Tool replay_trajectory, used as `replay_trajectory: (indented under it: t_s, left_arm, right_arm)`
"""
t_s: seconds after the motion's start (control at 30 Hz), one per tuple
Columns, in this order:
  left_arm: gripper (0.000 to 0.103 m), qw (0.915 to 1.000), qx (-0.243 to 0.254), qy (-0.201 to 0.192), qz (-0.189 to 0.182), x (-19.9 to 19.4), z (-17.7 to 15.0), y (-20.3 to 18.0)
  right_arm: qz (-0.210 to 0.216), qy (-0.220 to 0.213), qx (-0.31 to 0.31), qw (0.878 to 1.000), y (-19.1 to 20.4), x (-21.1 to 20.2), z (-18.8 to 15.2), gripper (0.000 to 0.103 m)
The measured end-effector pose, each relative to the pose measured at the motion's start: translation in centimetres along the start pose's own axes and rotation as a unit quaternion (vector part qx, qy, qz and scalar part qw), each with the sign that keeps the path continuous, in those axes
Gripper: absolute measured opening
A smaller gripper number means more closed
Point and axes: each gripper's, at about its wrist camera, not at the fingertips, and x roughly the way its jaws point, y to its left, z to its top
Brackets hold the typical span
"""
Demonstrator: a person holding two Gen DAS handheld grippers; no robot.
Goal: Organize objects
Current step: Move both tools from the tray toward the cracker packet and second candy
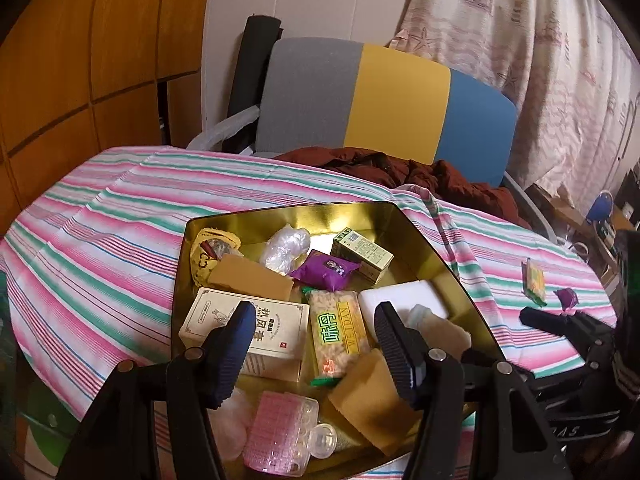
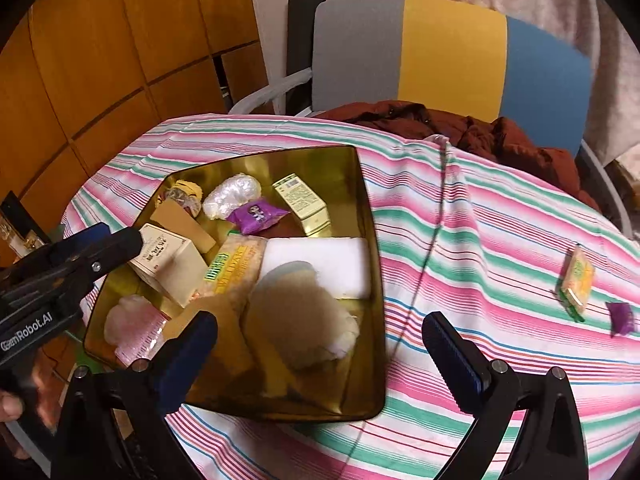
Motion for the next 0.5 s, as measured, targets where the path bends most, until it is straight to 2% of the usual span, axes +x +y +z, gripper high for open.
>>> replay_trajectory:
  t_s: [0.23, 0.5]
  left_arm:
    - [0.062, 0.9992, 0.039, -0.008, -0.001, -0.6, -0.4, -1.9]
    - [0.062, 0.998, 0.061, 0.002, -0.018, -0.3, -0.7, -3.8]
  right_arm:
    - [-0.03, -0.004, 0.002, 1.0, -1.9, -1.4, -0.3, 0.103]
    - [-0.074, -0.007, 0.031, 0.997, -6.2, -2.8, -0.5, 0.103]
